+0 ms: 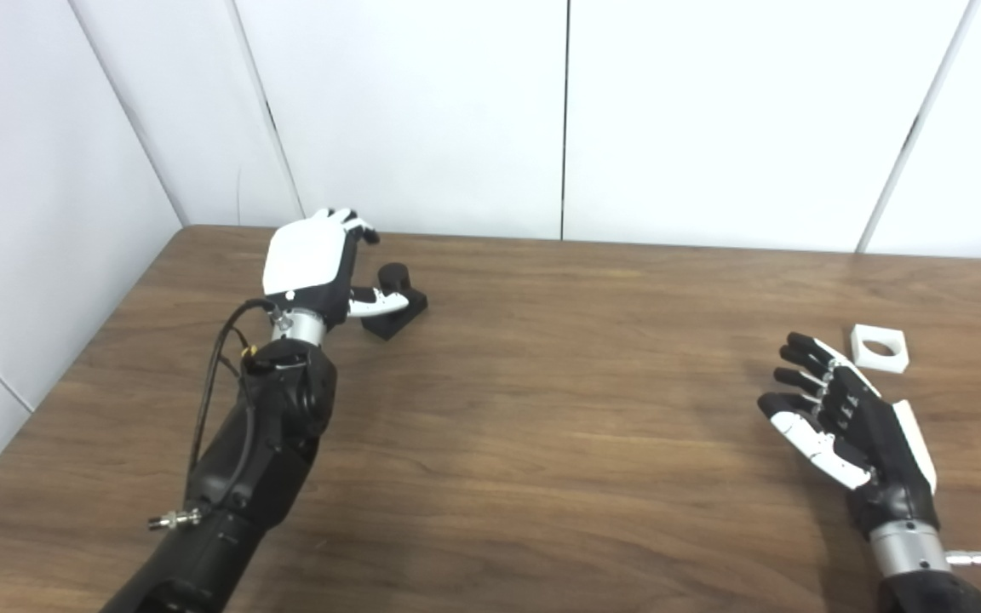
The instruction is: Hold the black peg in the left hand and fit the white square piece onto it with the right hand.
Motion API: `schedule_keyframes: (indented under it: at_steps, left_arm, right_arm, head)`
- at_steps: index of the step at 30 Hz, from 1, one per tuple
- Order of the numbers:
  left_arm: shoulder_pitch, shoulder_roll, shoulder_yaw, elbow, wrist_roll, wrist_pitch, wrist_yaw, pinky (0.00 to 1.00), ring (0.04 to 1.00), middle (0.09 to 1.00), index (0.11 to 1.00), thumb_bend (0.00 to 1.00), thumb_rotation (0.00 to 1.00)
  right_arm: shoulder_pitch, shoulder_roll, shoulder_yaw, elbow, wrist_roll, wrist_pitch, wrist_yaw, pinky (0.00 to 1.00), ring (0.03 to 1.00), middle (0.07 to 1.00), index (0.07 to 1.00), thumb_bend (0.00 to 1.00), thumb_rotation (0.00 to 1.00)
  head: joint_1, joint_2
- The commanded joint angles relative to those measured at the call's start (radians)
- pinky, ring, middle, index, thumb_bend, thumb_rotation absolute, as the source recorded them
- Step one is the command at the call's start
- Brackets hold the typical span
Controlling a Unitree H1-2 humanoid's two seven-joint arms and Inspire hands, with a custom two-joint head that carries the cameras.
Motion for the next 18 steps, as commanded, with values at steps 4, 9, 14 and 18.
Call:
schedule_keyframes:
  at_steps: [4,9,14,18]
  left_arm:
    - [-0.072,0.018,-0.017,0.036,0.021,0.042,0.021,0.8,0.888,0.875,0.656,0.84,0.47]
    - [-0.078,0.022,-0.025,0.063,0.004,0.046,0.033,0.82,0.889,0.875,0.647,0.84,0.46]
    - [-0.075,0.014,-0.021,0.076,-0.017,0.057,0.025,0.83,0.894,0.872,0.636,0.84,0.46]
    - [-0.069,0.006,-0.03,0.097,-0.03,0.059,0.034,0.81,0.884,0.872,0.656,0.84,0.47]
  right_arm:
    - [-0.021,-0.003,-0.003,-0.037,-0.005,-0.016,-0.007,0.7,0.779,0.827,0.826,0.66,0.37]
    - [-0.019,-0.005,-0.005,-0.036,0.0,-0.02,-0.004,0.69,0.776,0.826,0.823,0.65,0.35]
    - [-0.017,0.0,-0.007,-0.036,0.009,-0.021,-0.004,0.7,0.782,0.828,0.818,0.65,0.34]
    - [-0.015,-0.003,-0.002,-0.036,-0.008,-0.024,-0.007,0.69,0.782,0.831,0.821,0.66,0.37]
  head:
    - [0.001,0.004]
    - [0.003,0.005]
    - [0.001,0.008]
    - [-0.001,0.01]
